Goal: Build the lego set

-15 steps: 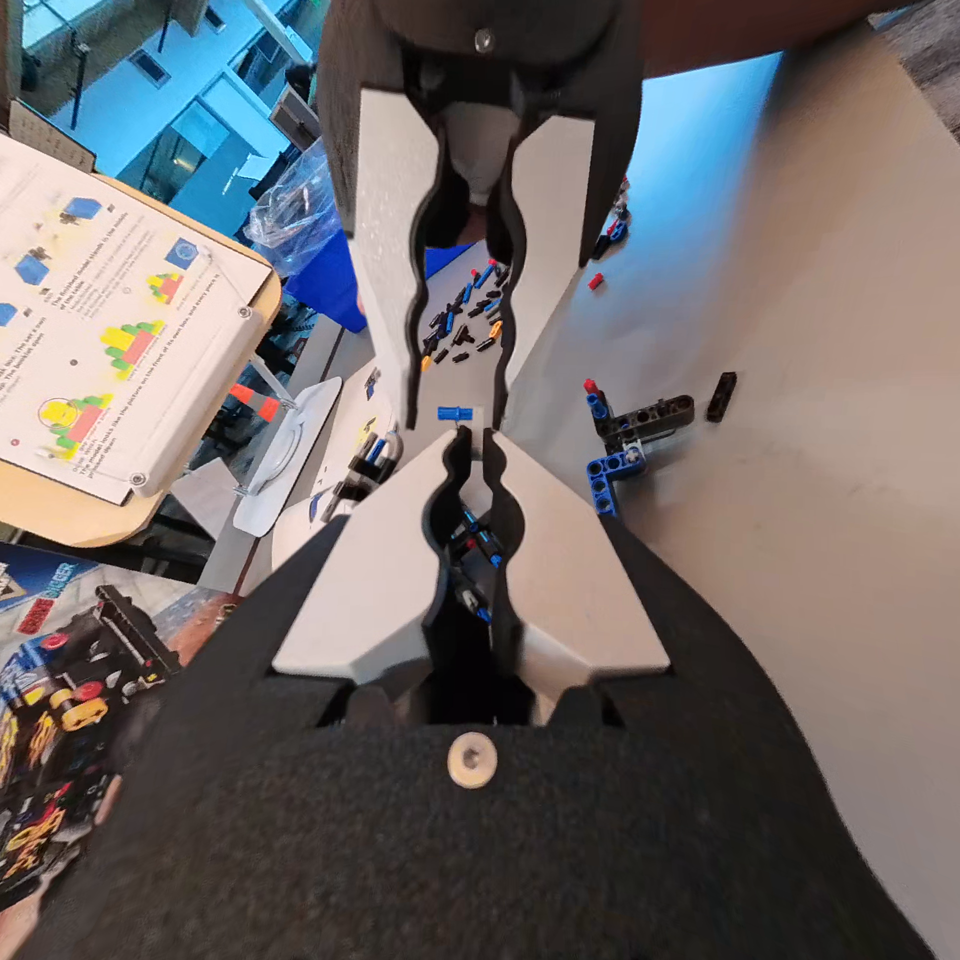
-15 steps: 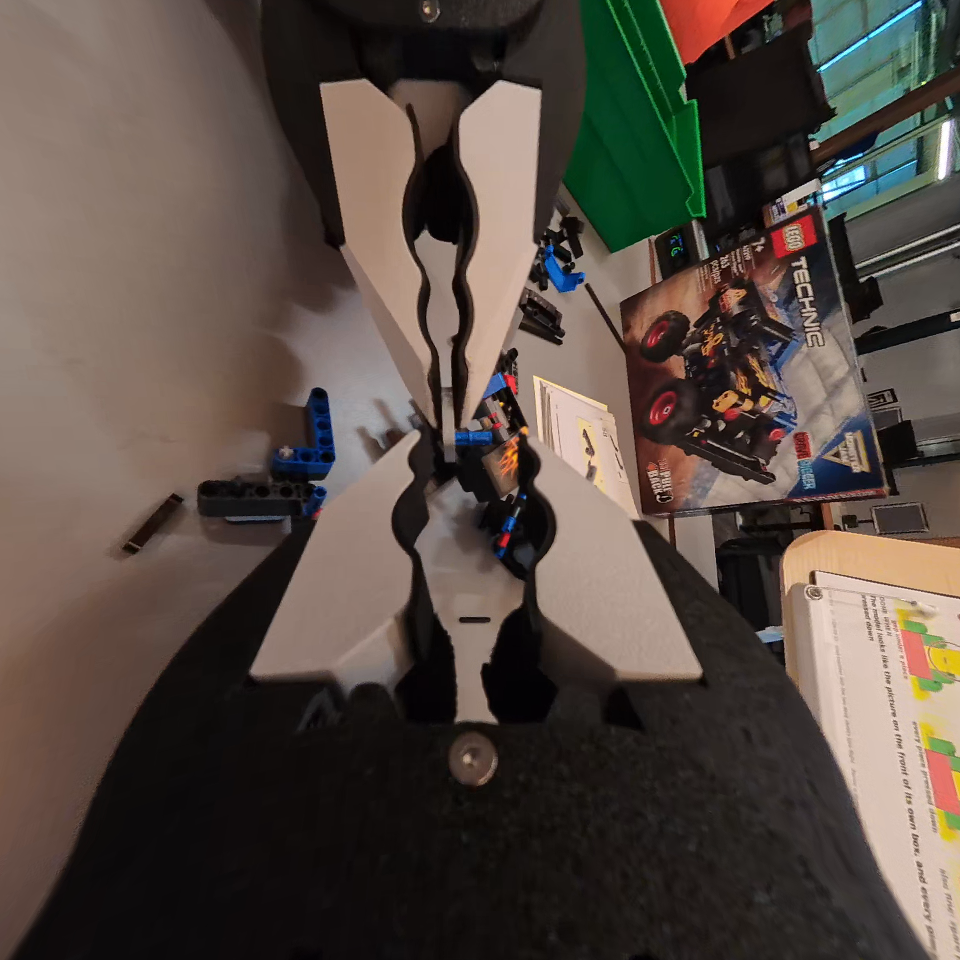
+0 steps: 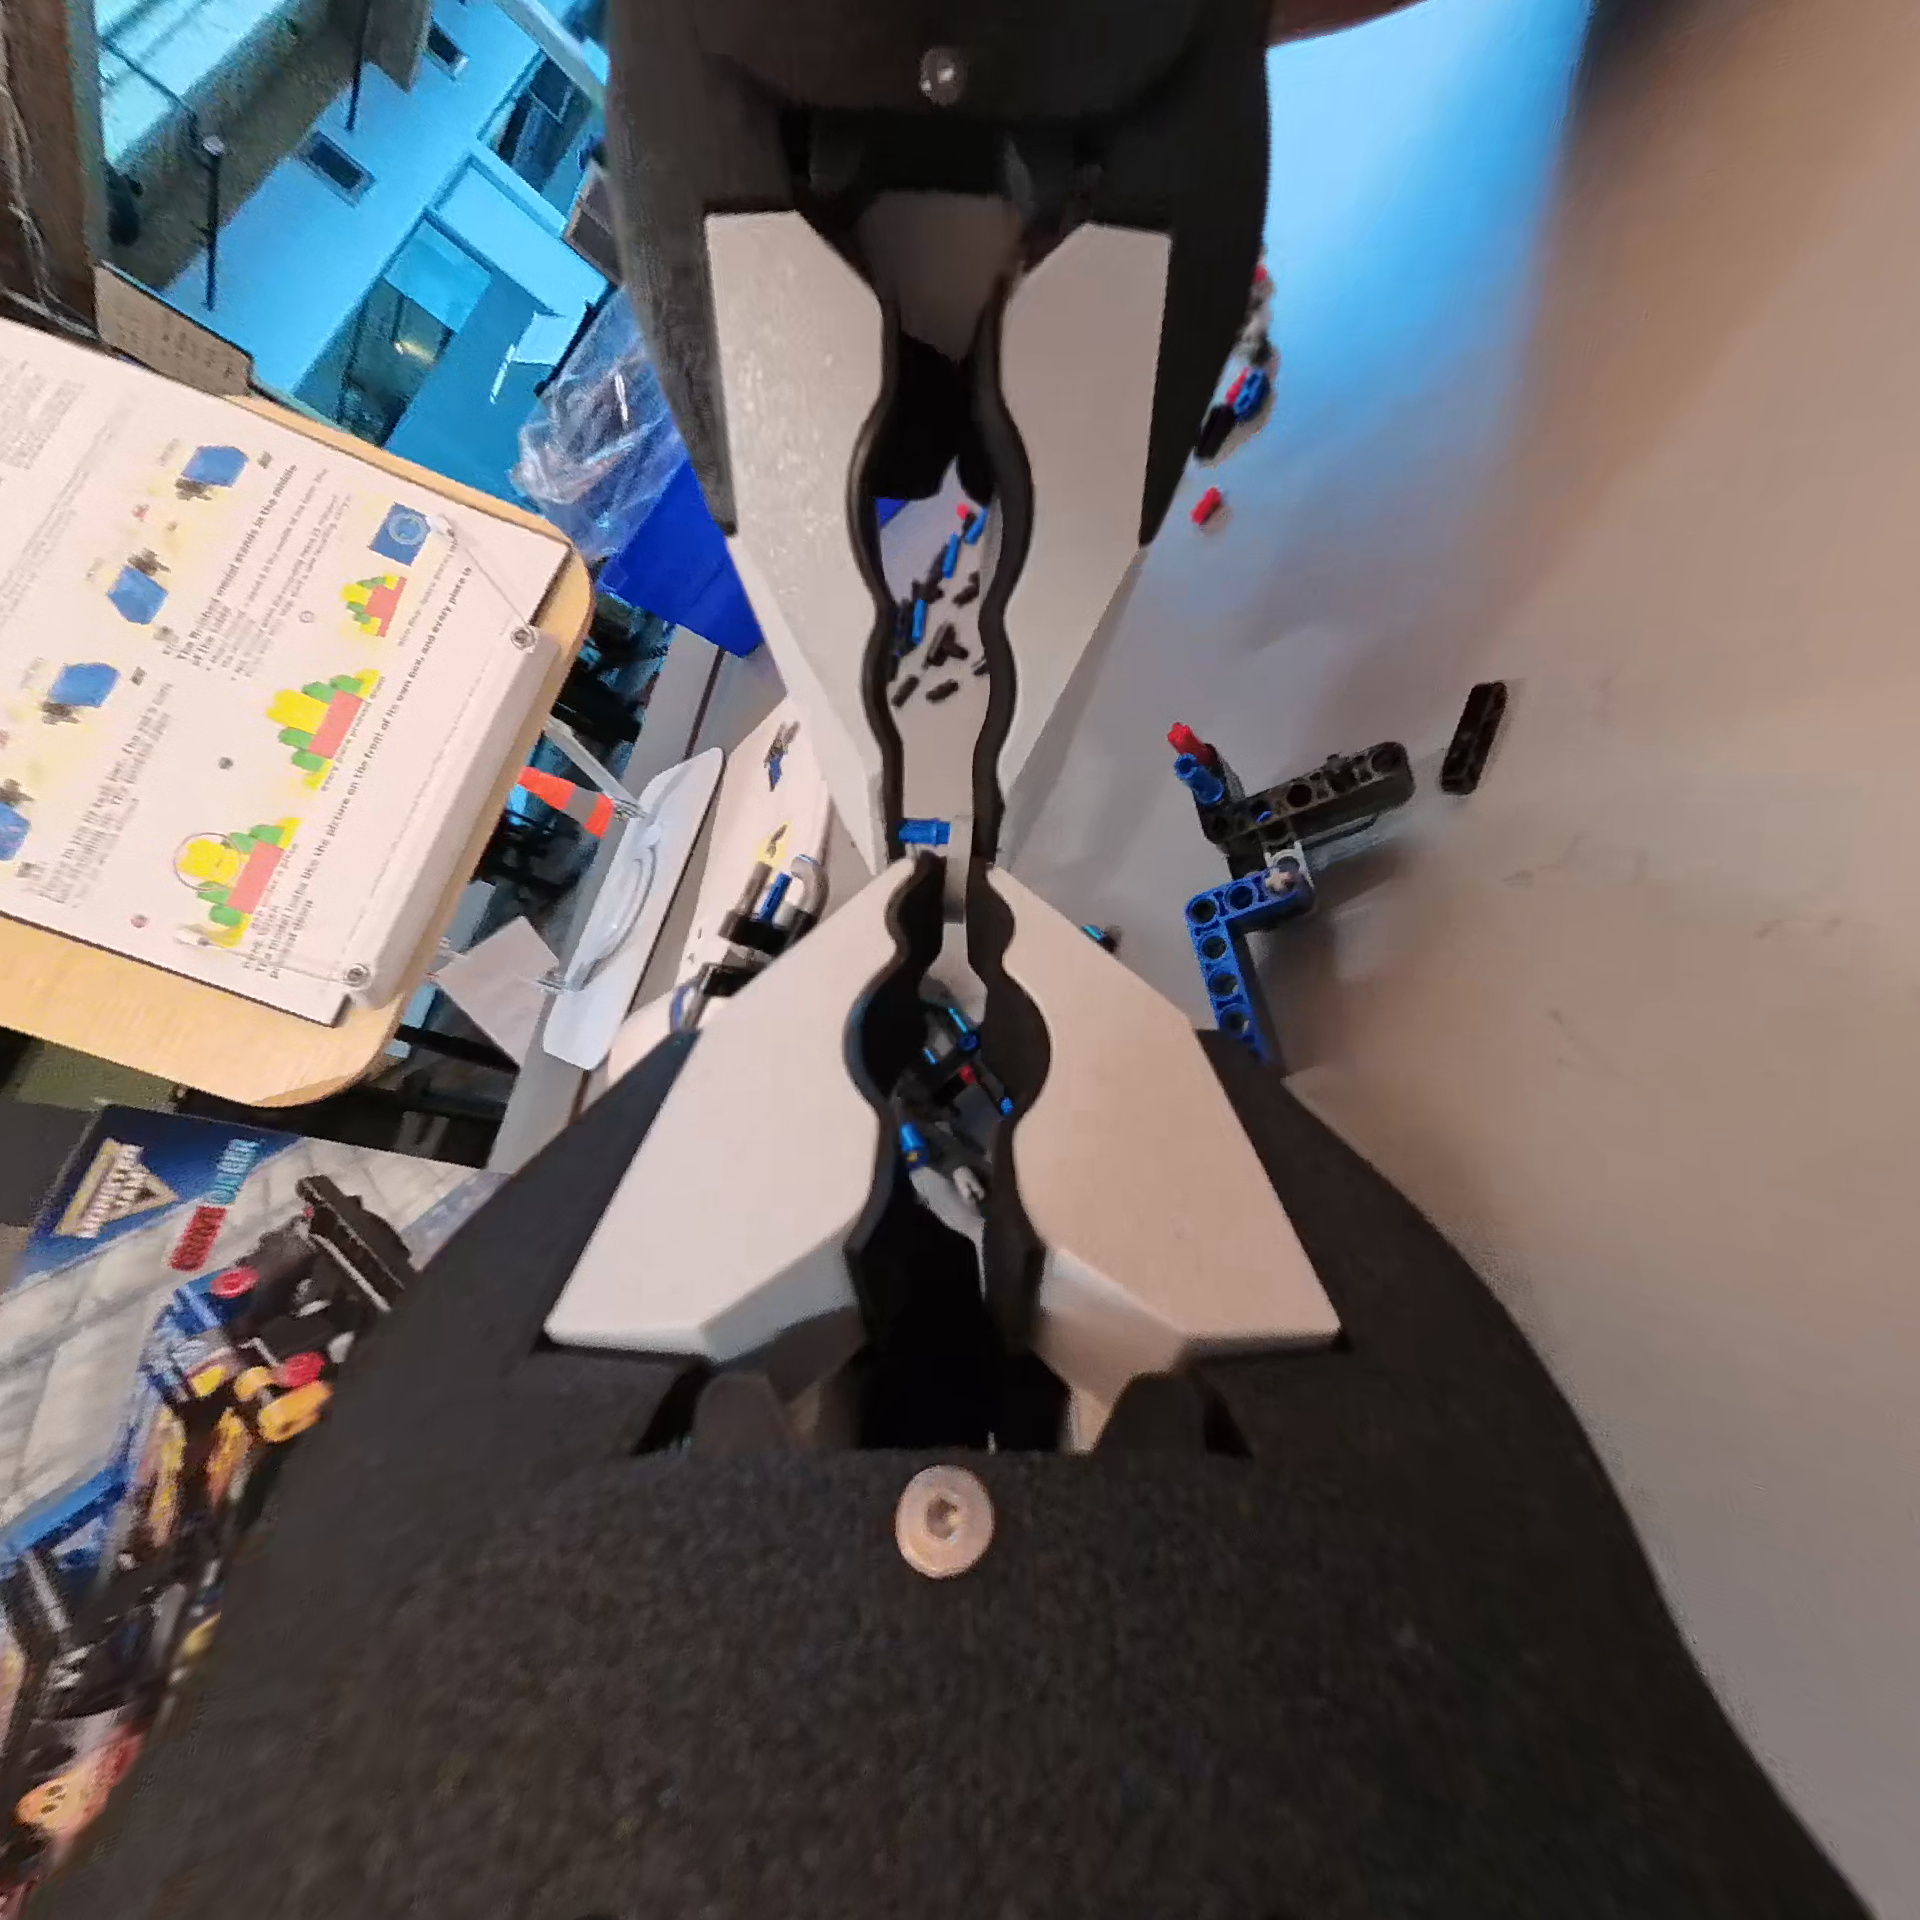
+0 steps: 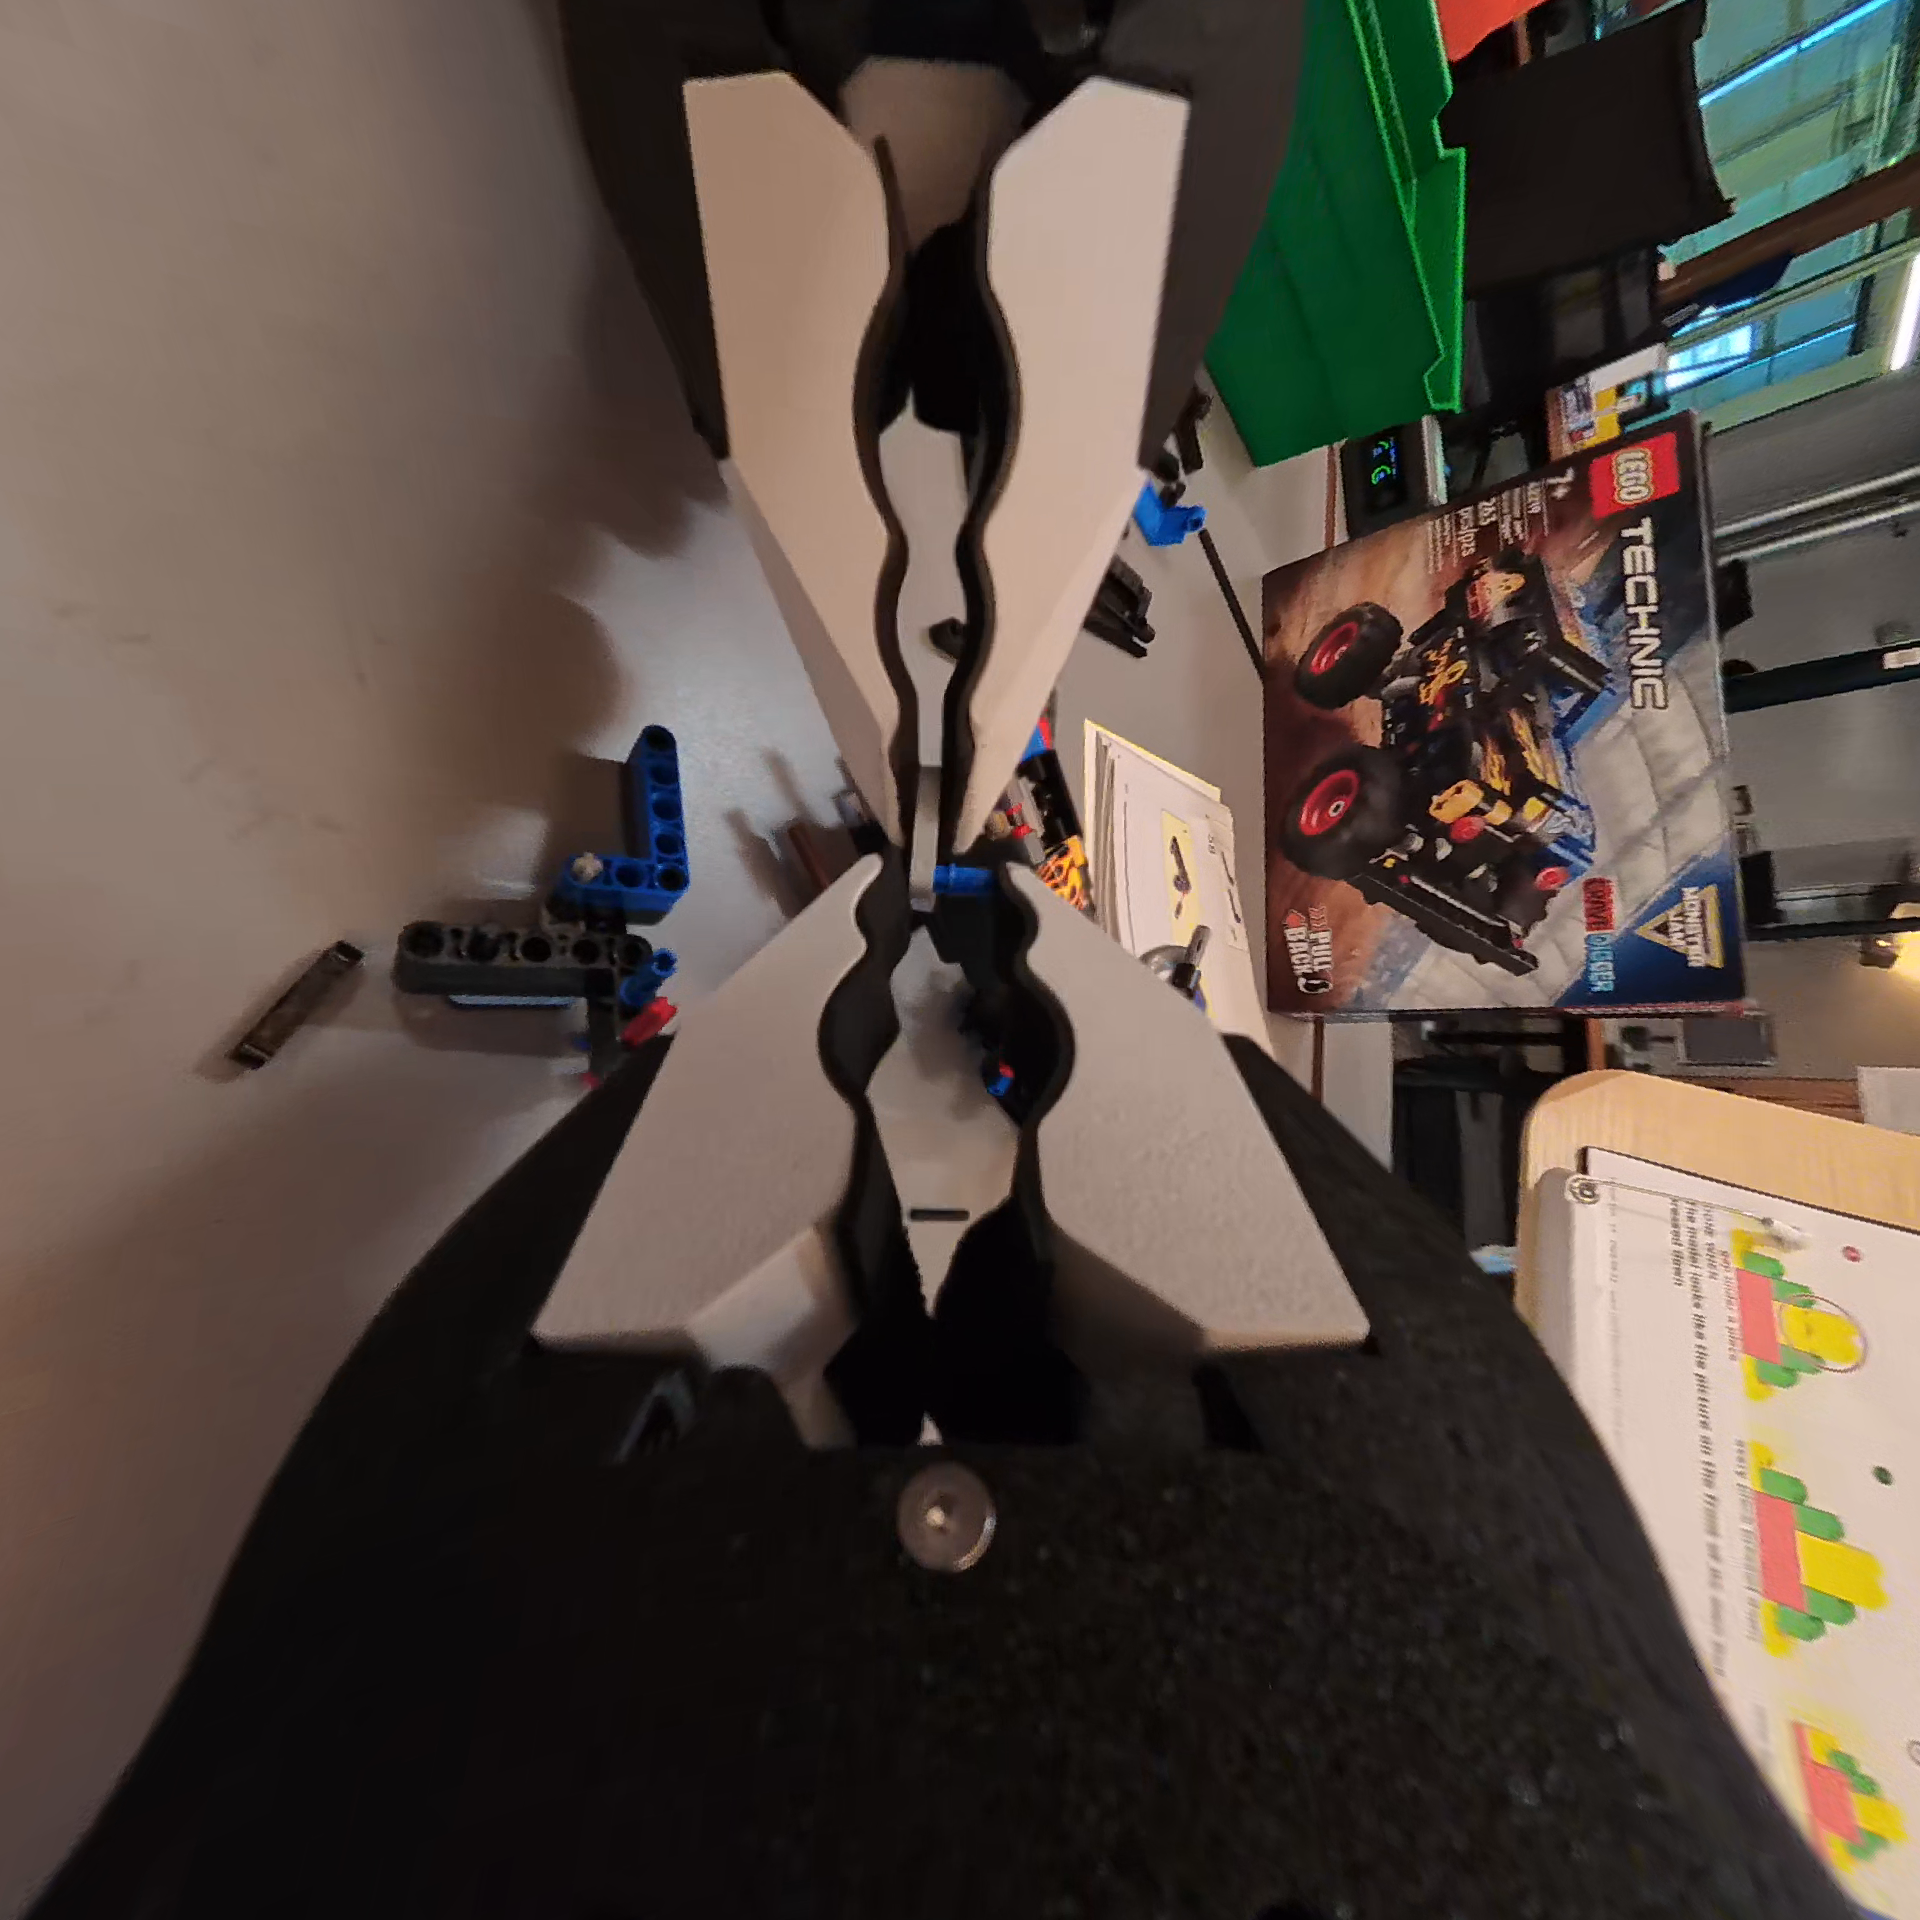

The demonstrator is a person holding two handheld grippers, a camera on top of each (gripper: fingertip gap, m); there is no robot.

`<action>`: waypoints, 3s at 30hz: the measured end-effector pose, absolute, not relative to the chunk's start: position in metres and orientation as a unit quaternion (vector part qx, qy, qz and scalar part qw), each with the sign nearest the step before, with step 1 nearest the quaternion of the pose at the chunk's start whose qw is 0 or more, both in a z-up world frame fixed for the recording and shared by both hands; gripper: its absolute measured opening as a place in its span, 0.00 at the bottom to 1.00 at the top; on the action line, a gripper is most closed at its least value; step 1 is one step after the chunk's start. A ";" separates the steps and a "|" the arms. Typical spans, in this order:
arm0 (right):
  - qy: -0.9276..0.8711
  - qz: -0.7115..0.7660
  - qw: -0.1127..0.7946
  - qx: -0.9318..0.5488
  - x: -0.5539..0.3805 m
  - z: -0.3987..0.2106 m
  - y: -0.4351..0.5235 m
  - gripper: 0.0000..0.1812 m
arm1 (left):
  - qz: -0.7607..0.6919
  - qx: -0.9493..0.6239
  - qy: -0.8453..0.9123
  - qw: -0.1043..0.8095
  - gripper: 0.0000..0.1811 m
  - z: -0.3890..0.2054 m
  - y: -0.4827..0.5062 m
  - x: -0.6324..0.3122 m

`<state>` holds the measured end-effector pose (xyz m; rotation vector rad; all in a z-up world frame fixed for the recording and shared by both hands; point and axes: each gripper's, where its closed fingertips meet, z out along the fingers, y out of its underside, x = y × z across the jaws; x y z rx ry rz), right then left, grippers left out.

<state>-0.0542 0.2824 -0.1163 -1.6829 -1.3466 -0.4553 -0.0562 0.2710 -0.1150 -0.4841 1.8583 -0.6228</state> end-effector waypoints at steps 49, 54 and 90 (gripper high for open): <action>-0.463 0.096 0.508 -0.720 -0.076 -0.096 0.256 0.07 | -0.403 -0.222 0.750 0.475 0.01 -0.095 0.251 -0.068; -0.451 0.110 0.519 -0.718 -0.076 -0.091 0.257 0.07 | -0.397 -0.218 0.743 0.493 0.01 -0.090 0.252 -0.067; 0.004 -0.095 0.465 -0.880 0.174 -0.137 0.318 0.12 | -0.495 -0.578 0.546 0.351 0.01 -0.106 0.410 -0.045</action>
